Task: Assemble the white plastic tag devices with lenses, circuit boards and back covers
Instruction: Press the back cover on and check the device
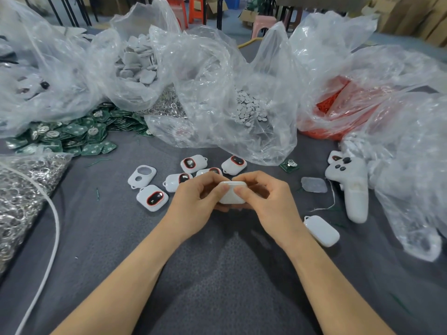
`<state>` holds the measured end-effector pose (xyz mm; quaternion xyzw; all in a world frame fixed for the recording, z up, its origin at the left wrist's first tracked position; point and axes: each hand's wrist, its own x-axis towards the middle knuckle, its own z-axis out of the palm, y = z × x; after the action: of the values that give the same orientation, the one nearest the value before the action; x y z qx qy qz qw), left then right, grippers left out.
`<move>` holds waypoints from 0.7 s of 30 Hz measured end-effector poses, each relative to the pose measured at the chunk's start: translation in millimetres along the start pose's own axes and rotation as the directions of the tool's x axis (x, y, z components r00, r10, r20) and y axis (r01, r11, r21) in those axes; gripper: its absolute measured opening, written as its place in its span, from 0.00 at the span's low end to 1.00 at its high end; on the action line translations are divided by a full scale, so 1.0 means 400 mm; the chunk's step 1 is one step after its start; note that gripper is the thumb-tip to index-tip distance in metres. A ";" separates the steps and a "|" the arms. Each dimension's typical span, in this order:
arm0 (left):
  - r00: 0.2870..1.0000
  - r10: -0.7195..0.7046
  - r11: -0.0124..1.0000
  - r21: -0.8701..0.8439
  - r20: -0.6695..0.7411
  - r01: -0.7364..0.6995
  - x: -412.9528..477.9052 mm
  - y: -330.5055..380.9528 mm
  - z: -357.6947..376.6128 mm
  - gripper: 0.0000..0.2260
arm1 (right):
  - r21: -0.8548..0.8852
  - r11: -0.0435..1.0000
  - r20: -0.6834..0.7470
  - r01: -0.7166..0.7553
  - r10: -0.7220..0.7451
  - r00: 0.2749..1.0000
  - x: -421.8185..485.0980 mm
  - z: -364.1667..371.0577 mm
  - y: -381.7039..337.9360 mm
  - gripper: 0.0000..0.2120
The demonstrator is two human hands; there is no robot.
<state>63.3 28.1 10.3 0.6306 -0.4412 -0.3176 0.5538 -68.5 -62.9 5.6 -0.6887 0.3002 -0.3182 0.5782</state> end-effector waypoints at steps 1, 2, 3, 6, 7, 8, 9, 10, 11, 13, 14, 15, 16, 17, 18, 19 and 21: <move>1.000 0.029 0.995 0.092 -0.008 -0.029 -0.001 0.000 -0.002 0.06 | 0.008 1.000 0.003 -0.005 0.005 1.000 -0.002 0.002 0.000 0.04; 0.999 0.053 0.983 0.176 -0.005 -0.051 -0.001 -0.001 -0.004 0.06 | 0.009 1.000 0.003 -0.009 0.009 1.000 -0.003 0.003 0.001 0.03; 0.998 0.068 0.970 0.234 0.003 -0.067 -0.001 -0.001 -0.005 0.06 | -0.007 1.000 -0.003 -0.010 0.010 1.000 -0.004 0.003 0.001 0.02; 0.996 0.084 0.957 0.278 -0.001 -0.081 -0.001 0.001 -0.006 0.06 | -0.073 0.997 -0.014 -0.002 0.000 1.000 0.001 0.003 0.000 0.02; 0.996 0.090 0.958 0.276 -0.018 -0.082 -0.001 0.001 -0.005 0.06 | -0.072 0.997 -0.015 0.000 -0.001 1.000 0.002 0.003 0.000 0.03; 0.994 0.104 0.956 0.279 -0.040 -0.089 -0.002 0.001 -0.003 0.07 | -0.063 0.998 -0.015 0.002 -0.003 1.000 0.003 0.004 -0.002 0.03; 0.991 0.120 0.953 0.288 -0.060 -0.098 -0.003 0.001 -0.002 0.07 | -0.050 0.999 -0.016 0.006 -0.006 1.000 0.004 0.006 -0.003 0.04; 0.988 0.137 0.948 0.300 -0.076 -0.108 -0.006 0.001 0.000 0.07 | -0.032 0.999 -0.017 0.011 -0.012 1.000 0.003 0.007 -0.004 0.04; 0.985 0.150 0.944 0.308 -0.090 -0.116 -0.006 0.001 0.003 0.07 | -0.013 1.000 -0.024 0.018 -0.018 1.000 0.003 0.009 -0.003 0.05; 0.979 0.161 0.953 0.280 -0.128 -0.120 -0.004 0.001 0.007 0.07 | 0.037 0.999 -0.043 0.017 -0.015 0.999 0.004 0.014 0.000 0.04; 0.974 0.167 0.960 0.251 -0.153 -0.125 -0.002 0.002 0.011 0.07 | 0.073 0.997 -0.047 0.006 -0.003 0.999 0.004 0.016 -0.001 0.04; 0.969 0.170 0.969 0.209 -0.181 -0.131 0.000 0.002 0.014 0.07 | 0.110 0.994 -0.050 -0.004 0.010 0.999 0.005 0.017 -0.003 0.05; 0.965 0.162 0.981 0.141 -0.208 -0.135 0.002 0.002 0.016 0.07 | 0.137 0.991 -0.054 -0.008 0.016 0.998 0.005 0.018 -0.005 0.07; 0.965 0.140 0.990 0.038 -0.222 -0.135 0.004 0.003 0.017 0.08 | 0.146 0.989 -0.063 -0.004 0.013 0.998 0.006 0.019 -0.007 0.08; 0.969 0.114 0.989 -0.070 -0.218 -0.132 0.004 0.004 0.017 0.08 | 0.142 0.990 -0.076 0.006 0.005 0.997 0.005 0.021 -0.008 0.09; 0.976 0.093 0.980 -0.155 -0.199 -0.125 0.003 0.005 0.018 0.09 | 0.126 0.992 -0.090 0.019 -0.007 0.996 0.004 0.021 -0.009 0.09; 0.986 0.070 0.972 -0.210 -0.151 -0.102 -0.001 0.003 0.022 0.08 | 0.079 0.996 -0.117 0.046 -0.037 0.992 0.002 0.020 -0.010 0.09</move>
<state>55.1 24.7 9.8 0.5677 -0.3903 -0.2938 0.6626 -61.6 -58.4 8.7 -0.6512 0.3056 -0.3814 0.5806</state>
